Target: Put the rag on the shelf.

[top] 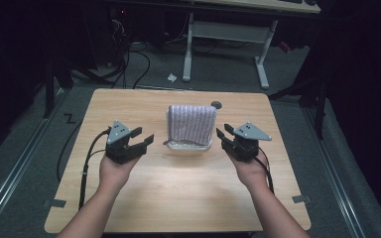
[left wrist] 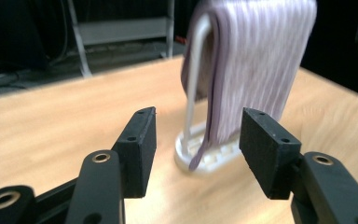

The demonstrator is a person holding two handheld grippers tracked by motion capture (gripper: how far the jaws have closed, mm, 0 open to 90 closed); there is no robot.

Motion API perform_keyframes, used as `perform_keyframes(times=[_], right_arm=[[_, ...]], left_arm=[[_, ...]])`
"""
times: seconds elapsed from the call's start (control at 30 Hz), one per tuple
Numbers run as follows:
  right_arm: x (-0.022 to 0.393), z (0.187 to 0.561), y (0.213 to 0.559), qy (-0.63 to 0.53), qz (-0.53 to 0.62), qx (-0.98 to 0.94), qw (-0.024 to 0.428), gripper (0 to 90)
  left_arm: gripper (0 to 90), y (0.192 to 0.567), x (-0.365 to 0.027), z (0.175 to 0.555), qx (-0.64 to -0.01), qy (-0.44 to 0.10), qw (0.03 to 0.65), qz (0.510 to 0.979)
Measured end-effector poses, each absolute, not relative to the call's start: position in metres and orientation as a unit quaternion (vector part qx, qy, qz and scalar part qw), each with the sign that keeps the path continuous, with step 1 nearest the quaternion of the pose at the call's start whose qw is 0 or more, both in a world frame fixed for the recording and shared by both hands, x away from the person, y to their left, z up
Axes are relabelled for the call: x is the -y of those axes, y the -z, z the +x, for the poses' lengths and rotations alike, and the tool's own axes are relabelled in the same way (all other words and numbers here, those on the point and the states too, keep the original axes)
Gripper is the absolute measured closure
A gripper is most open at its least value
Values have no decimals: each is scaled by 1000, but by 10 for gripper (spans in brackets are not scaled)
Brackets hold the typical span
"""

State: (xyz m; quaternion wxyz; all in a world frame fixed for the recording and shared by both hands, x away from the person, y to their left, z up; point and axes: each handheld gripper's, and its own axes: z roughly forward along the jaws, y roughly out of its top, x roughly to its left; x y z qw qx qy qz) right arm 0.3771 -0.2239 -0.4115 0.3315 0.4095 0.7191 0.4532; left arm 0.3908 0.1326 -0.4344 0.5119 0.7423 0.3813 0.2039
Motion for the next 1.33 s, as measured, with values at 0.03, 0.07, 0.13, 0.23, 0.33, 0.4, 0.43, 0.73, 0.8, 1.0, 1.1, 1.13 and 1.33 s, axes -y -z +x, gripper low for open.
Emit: perform_keyframes(times=[0.03,0.07,0.13,0.23,0.33,0.4,0.43,0.73,0.8,1.0,1.1,1.13,1.33], right_arm=[[224,376,416,-450,409,-722,330,651],[224,374,422,-448,411,-723,329,652],[225,371,437,-436,416,-732,318,652],[226,368,449,-427,420,-737,312,646],[227,365,463,-420,429,-742,299,580],[227,363,470,-418,434,-744,290,551],[228,361,476,-416,435,-745,286,550],[237,336,505,-404,458,-747,262,438],[249,326,509,-404,473,-743,247,425],[260,319,516,-386,482,-746,248,416],[256,320,514,-391,477,-745,255,416],[254,320,514,-392,473,-746,257,416],[252,319,517,-390,471,-749,255,405]], left_arm=[[462,442,-132,389,-383,-196,509,746],[463,449,-131,388,-386,-188,505,749],[463,464,-129,384,-390,-175,496,756],[461,482,-127,381,-395,-157,483,766],[448,495,-126,375,-394,-144,475,774],[442,503,-127,370,-391,-132,469,781],[433,506,-128,369,-388,-123,466,785],[393,525,-163,329,-383,-110,460,793],[378,521,-166,323,-378,-115,444,804],[356,523,-170,326,-396,-96,452,793],[337,526,-167,327,-397,-94,439,801],[332,527,-166,327,-399,-86,439,800],[312,528,-158,330,-387,-78,440,806]])
